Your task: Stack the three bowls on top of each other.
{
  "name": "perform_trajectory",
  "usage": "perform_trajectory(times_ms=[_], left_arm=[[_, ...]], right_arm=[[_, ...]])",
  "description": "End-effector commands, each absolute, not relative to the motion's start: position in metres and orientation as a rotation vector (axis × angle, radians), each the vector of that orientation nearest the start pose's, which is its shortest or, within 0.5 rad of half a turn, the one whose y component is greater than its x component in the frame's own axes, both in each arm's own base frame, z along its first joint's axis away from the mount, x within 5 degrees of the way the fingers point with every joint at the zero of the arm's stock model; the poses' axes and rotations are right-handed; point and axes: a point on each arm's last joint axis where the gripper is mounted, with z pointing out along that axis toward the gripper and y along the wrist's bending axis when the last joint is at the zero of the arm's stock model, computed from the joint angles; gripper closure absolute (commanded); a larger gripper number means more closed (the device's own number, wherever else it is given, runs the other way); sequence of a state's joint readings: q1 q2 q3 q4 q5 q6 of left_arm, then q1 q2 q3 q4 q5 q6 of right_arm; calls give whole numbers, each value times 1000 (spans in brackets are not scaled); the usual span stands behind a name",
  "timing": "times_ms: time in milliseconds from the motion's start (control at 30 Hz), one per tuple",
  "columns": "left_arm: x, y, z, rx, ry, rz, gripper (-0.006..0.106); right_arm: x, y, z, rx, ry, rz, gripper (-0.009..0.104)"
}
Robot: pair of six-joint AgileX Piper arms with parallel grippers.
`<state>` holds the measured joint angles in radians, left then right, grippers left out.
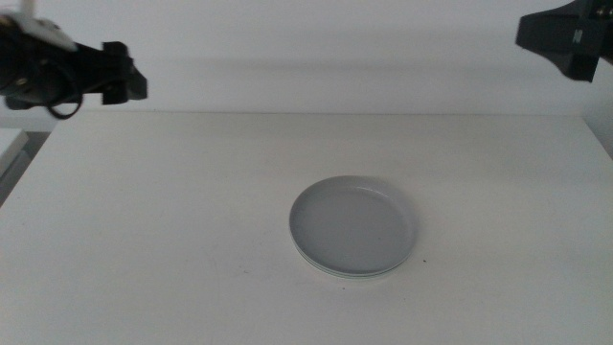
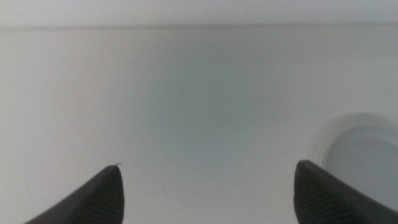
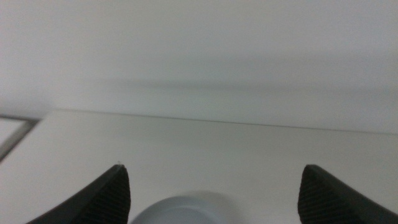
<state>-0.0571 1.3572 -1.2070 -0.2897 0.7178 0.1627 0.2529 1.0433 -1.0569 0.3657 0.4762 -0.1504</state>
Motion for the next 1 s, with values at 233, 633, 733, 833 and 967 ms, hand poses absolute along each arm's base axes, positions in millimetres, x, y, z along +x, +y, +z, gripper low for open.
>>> perform_trajectory(times_ms=[233, 633, 733, 833, 967], left_arm=[[228, -23, 354, 54, 2041, -212, 7], [124, -14, 342, 31, 1628, -182, 7], [122, -14, 343, 29, 1619, -185, 7], [122, -14, 343, 29, 1619, -185, 7], [122, -15, 342, 57, 1637, -174, 7]], right_arm=[[204, 19, 418, -104, 1905, 200, 2], [119, 14, 383, -126, 1689, 103, 2], [118, 14, 380, -128, 1695, 105, 2], [118, 13, 381, -125, 1687, 103, 2], [117, 15, 377, -111, 1728, 136, 2]])
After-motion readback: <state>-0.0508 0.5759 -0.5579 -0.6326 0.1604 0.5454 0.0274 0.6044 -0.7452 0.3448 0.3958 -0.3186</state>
